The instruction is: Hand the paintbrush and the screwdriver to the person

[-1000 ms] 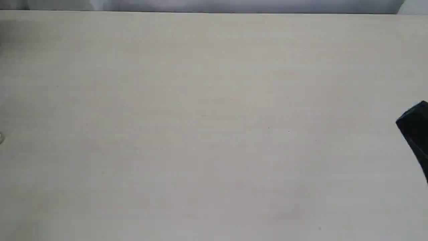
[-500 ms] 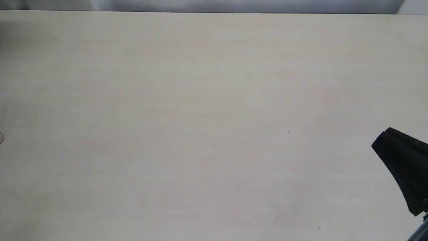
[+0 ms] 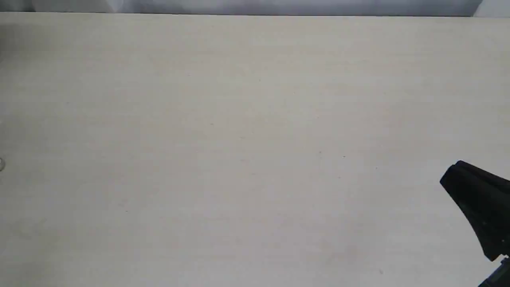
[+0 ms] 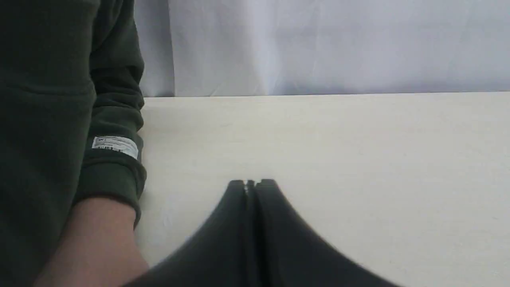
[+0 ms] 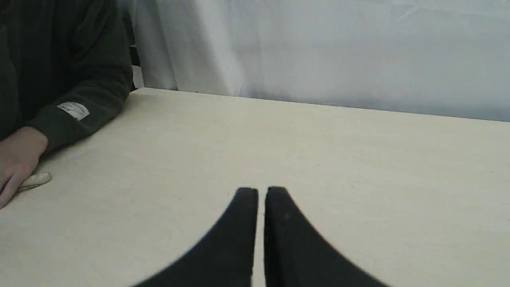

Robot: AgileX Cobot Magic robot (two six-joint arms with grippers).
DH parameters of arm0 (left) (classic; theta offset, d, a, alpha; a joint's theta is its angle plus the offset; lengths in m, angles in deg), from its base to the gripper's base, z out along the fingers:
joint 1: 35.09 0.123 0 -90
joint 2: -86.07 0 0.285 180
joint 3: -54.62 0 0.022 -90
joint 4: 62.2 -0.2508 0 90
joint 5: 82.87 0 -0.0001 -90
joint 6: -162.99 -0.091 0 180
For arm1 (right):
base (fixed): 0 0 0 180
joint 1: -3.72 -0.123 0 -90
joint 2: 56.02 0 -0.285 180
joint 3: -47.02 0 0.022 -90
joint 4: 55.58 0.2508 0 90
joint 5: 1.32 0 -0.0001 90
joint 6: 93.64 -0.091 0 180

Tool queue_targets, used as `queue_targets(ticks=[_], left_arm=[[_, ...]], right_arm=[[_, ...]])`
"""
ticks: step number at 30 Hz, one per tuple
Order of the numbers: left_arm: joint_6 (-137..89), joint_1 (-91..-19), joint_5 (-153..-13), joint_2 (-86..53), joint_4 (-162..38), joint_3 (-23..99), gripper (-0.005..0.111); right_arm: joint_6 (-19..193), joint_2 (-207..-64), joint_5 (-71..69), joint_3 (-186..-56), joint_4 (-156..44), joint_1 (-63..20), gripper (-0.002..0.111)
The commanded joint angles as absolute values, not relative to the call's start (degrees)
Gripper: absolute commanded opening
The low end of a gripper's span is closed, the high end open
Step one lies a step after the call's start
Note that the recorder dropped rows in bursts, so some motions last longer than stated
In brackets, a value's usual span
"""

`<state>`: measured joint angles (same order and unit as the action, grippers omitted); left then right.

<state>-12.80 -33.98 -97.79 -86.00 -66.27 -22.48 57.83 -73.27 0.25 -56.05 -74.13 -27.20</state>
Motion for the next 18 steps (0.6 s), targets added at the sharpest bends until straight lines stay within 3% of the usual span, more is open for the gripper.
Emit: queue_targets(ticks=[1, 14, 18], left_arm=[[-12.7, -34.5, -97.2, -86.1, -66.3, -22.6, 0.0], [-12.7, -34.5, -97.2, -86.1, -66.0, -22.6, 0.0], [-12.7, -34.5, -97.2, -86.1, -66.0, -22.6, 0.0]], right_arm=[[57.5, -73.0, 0.4, -55.8, -74.1, -27.0, 0.004], [57.8, -73.0, 1.2, -55.8, -76.4, -26.9, 0.004], [58.2, -71.7, 7.2, -55.8, -78.0, -23.1, 0.004]])
